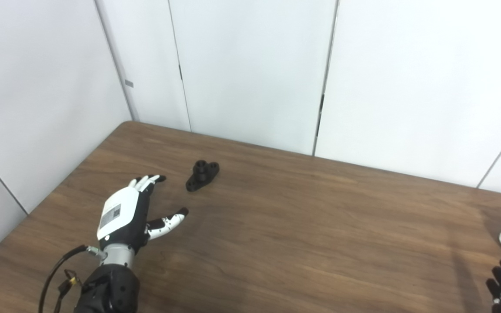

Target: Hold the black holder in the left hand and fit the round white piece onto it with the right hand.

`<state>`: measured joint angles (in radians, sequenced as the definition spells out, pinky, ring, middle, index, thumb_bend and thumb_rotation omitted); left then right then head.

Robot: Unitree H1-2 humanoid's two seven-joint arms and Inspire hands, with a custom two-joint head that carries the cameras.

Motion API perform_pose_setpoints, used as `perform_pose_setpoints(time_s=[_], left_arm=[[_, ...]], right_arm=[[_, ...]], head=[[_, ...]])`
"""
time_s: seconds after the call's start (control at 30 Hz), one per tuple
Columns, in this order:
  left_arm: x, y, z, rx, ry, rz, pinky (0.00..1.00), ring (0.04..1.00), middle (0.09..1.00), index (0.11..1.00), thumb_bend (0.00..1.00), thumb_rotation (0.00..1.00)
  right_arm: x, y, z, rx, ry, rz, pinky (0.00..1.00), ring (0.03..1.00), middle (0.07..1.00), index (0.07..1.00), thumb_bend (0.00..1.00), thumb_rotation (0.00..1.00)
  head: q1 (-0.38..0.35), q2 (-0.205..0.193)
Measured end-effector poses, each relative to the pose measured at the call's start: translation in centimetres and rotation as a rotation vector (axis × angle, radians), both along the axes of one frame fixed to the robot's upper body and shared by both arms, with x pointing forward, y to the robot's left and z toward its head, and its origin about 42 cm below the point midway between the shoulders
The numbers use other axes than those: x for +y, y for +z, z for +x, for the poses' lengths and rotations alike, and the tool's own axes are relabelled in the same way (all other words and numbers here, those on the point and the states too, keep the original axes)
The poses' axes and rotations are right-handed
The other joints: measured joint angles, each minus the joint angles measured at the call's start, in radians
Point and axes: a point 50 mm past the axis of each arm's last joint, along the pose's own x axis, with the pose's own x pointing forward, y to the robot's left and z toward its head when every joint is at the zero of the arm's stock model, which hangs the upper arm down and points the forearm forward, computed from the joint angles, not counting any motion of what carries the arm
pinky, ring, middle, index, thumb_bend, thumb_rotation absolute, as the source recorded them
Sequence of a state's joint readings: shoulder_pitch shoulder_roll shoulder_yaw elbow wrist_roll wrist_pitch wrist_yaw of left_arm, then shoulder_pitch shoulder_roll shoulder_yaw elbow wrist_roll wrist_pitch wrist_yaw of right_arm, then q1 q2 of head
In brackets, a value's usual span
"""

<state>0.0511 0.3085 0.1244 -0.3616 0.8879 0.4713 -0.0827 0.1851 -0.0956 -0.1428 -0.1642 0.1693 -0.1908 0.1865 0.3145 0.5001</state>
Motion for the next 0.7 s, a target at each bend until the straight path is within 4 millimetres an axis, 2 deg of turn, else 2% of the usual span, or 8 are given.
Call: perform_pose_setpoints(time_s=[0.17, 0.4, 0.7], left_arm=[[0.2, -0.5, 2.5, 0.024, 0.004, 0.027, 1.0, 1.0, 0.953, 0.84, 0.79, 0.5], [0.8, -1.5, 4.7, 0.061, 0.01, -0.034, 0.97, 0.99, 0.949, 0.843, 0.78, 0.46], [0.9, -0.9, 7.9, 0.056, -0.006, -0.057, 0.95, 0.984, 0.948, 0.834, 0.78, 0.42]], right_arm=[[0.0, 0.1, 0.0, -0.002, 0.004, 0.0, 1.0, 1.0, 1.0, 1.0, 0.72, 1.0], [0.1, 0.0, -0.1, 0.018, 0.002, -0.002, 1.0, 1.0, 1.0, 1.0, 0.73, 1.0], [0.0, 0.0, -0.3, 0.022, 0.002, -0.002, 1.0, 1.0, 1.0, 1.0, 0.7, 1.0]], head=[[-0.009, 0.005], [-0.02, 0.011], [-0.034, 0.017]])
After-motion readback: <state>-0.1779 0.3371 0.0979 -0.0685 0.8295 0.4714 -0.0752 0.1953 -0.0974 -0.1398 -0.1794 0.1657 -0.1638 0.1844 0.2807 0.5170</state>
